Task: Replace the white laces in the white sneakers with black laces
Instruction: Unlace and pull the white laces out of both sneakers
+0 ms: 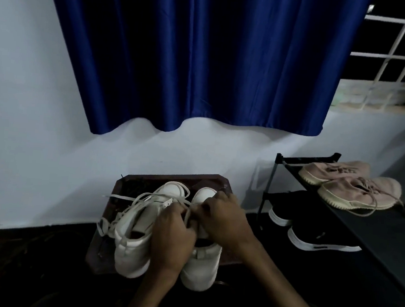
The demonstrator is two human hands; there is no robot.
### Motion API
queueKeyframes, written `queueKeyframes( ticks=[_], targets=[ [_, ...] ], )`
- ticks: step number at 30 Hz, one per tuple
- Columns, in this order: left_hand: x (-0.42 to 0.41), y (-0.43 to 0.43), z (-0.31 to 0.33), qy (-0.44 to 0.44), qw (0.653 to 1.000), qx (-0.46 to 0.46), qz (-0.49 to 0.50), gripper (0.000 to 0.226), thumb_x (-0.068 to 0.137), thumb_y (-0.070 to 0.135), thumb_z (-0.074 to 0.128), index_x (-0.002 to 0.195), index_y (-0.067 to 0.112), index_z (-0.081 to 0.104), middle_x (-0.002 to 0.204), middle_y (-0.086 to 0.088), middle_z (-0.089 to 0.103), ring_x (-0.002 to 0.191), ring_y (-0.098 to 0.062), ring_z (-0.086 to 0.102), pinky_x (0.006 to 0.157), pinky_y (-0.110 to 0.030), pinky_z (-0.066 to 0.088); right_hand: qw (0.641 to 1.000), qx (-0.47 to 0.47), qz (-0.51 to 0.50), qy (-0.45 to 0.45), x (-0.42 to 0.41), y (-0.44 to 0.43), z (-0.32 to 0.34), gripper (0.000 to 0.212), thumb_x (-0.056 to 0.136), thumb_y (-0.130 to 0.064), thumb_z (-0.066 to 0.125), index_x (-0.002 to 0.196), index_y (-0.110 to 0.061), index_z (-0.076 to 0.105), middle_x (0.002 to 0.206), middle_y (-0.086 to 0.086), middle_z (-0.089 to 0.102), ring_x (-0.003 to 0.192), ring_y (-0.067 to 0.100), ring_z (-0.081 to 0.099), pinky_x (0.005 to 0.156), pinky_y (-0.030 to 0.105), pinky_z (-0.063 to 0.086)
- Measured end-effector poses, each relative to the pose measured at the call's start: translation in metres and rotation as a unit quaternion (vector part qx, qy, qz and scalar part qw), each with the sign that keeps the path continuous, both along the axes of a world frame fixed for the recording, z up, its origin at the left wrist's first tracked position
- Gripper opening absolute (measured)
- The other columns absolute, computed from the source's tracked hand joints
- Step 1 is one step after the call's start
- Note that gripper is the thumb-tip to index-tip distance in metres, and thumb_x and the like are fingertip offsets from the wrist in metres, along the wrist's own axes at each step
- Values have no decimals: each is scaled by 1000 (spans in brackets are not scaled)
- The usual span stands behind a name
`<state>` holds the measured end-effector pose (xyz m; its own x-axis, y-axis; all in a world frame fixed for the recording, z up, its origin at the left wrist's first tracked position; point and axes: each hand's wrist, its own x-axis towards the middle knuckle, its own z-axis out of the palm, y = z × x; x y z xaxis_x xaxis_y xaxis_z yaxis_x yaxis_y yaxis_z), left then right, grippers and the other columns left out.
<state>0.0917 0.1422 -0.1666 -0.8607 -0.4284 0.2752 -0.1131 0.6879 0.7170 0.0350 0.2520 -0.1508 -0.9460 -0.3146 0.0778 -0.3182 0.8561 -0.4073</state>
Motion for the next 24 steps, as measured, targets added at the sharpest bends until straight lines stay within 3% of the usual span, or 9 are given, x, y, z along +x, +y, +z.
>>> queueKeyframes(
  ticks=[2, 5, 7, 8, 11, 14, 18, 21, 24],
  targets=[
    [-1, -2, -4, 5, 1000, -1, 1, 16, 84, 24, 64, 91, 10, 59, 92, -10, 64, 93, -32, 57, 74, -36, 36, 1000, -20, 6, 0, -12, -6, -3, 39, 87, -52, 49, 71, -20, 64, 83, 7, 61, 95, 31, 56, 94, 47, 45],
    [-3, -2, -6, 11, 1000, -9, -2, 23, 88, 30, 61, 96, 8, 59, 98, -11, 65, 98, -32, 58, 78, -36, 37, 998, -56, 30, 1, -16, -4, 2, 18, 85, -23, 63, 70, -17, 71, 74, 0, 68, 79, 20, 62, 82, 29, 48],
    [-2, -2, -7, 5, 1000, -5, -1, 30, 89, 32, 60, 104, 7, 59, 104, -12, 64, 104, -32, 57, 83, -36, 39, 978, -184, 19, -92, -8, -2, 21, 28, 86, -10, 55, 64, -21, 68, 65, -8, 65, 67, 12, 59, 64, 19, 44],
    [-1, -2, -7, -3, 1000, -7, 1, 32, 88, 32, 60, 108, 7, 58, 107, -12, 64, 106, -31, 57, 85, -35, 40, 939, -306, -9, -157, -9, -1, 32, 35, 88, -7, 49, 60, -20, 66, 62, -7, 64, 63, 12, 56, 57, 20, 40],
    [0, -1, -6, -3, 1000, -19, 4, 26, 85, 26, 61, 103, 8, 56, 103, -12, 63, 102, -30, 58, 83, -35, 41, 750, -577, -105, -306, -30, 15, 62, 28, 91, -20, 38, 66, -18, 49, 58, 1, 57, 54, 15, 48, 55, 28, 30],
    [1, -1, -7, 3, 999, -37, 4, 22, 84, 22, 61, 99, 7, 56, 101, -12, 63, 99, -30, 59, 81, -35, 41, 694, -643, -84, -314, -56, 30, 85, 28, 97, -29, 37, 72, -22, 46, 55, -6, 47, 53, 11, 47, 78, 35, 38],
    [1, 0, -7, 5, 999, -49, 3, 25, 83, 20, 60, 104, 6, 57, 103, -13, 64, 99, -30, 60, 81, -35, 44, 737, -622, -77, -253, -81, 34, 112, 26, 100, -25, 41, 80, -21, 58, 59, -8, 48, 57, 9, 48, 82, 35, 42],
    [1, 0, -6, -1, 999, -46, -7, 29, 85, 20, 56, 111, 7, 55, 110, -11, 63, 103, -27, 59, 83, -33, 43, 845, -487, -105, -196, -98, 21, 107, 19, 97, -22, 51, 89, -17, 67, 68, -3, 56, 65, 12, 51, 71, 29, 45],
    [0, -1, -7, 4, 999, -49, -12, 29, 86, 18, 56, 113, 8, 53, 111, -11, 63, 103, -27, 60, 82, -33, 44, 953, -247, -68, -162, -107, 5, 77, 23, 99, -23, 52, 101, -8, 70, 86, 5, 68, 74, 16, 58, 66, 26, 47]
  ],
)
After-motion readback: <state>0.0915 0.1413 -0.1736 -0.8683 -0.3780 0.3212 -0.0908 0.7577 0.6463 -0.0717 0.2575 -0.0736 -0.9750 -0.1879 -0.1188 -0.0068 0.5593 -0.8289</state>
